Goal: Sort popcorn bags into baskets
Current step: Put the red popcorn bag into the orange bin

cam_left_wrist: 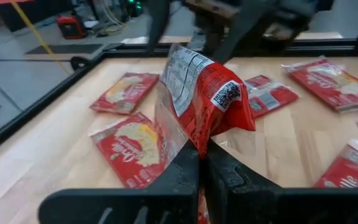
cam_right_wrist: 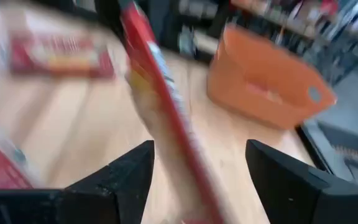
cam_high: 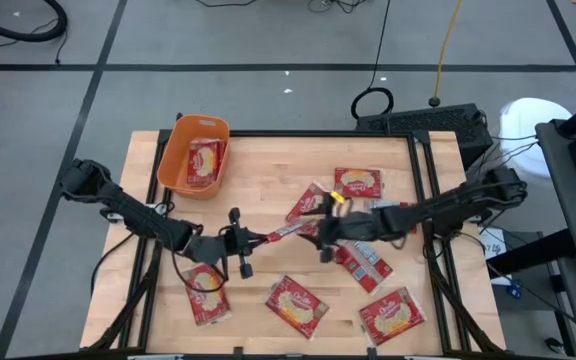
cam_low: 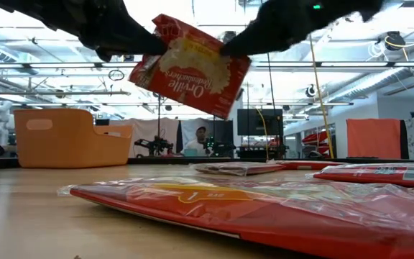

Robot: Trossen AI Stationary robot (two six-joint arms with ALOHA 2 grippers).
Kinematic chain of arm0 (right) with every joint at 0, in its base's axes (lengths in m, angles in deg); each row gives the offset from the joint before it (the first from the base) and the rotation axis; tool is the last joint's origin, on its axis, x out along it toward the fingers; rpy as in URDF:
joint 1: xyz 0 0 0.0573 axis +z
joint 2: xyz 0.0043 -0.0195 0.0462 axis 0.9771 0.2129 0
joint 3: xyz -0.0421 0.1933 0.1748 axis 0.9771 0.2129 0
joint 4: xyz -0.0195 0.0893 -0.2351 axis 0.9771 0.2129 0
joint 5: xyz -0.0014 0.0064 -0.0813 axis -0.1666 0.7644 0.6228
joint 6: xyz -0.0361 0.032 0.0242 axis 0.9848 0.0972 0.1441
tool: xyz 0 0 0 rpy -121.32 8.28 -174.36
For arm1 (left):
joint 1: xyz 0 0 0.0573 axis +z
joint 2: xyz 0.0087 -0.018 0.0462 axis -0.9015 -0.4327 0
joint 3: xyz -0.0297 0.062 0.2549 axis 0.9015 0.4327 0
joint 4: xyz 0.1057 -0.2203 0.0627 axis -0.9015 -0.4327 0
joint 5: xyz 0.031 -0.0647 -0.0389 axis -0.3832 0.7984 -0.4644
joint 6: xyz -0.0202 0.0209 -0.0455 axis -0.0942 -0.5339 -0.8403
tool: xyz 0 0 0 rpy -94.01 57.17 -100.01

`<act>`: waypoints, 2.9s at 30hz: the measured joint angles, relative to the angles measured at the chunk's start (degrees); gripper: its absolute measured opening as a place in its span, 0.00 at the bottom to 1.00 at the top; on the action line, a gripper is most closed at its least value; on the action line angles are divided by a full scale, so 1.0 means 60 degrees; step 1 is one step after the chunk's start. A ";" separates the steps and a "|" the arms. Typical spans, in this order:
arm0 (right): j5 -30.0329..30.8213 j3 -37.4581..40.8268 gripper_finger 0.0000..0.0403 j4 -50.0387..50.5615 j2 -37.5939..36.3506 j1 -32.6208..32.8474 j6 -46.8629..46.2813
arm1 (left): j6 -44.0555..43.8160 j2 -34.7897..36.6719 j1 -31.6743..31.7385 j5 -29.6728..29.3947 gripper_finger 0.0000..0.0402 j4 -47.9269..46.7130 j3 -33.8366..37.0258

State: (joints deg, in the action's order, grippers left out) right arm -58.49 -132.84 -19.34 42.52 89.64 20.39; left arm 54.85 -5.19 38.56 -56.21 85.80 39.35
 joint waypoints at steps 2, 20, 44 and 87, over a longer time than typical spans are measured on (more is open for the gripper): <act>-0.0022 -0.0774 0.61 0.0977 0.0407 -0.0136 0.0171 | 0.0020 0.0000 0.0071 0.0113 0.01 -0.0045 0.0000; -0.3010 -0.1479 0.03 0.1687 0.1025 -0.0673 -0.0217 | -0.0503 -0.0004 0.0122 0.0363 0.17 0.0743 0.0004; -0.3015 0.2926 0.02 -0.9068 -0.0167 -0.1099 -0.5269 | -0.2696 0.1422 0.0079 -0.0543 0.64 0.1796 0.0000; -0.1904 0.2299 0.04 -0.9890 0.0683 -0.0786 -0.6259 | -0.2861 -0.0412 0.2740 0.3778 0.38 0.4559 -0.0787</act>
State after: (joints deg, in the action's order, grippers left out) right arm -69.91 -119.05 -78.68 46.62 84.93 -17.16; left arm 37.69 -7.66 55.01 -33.54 113.15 34.63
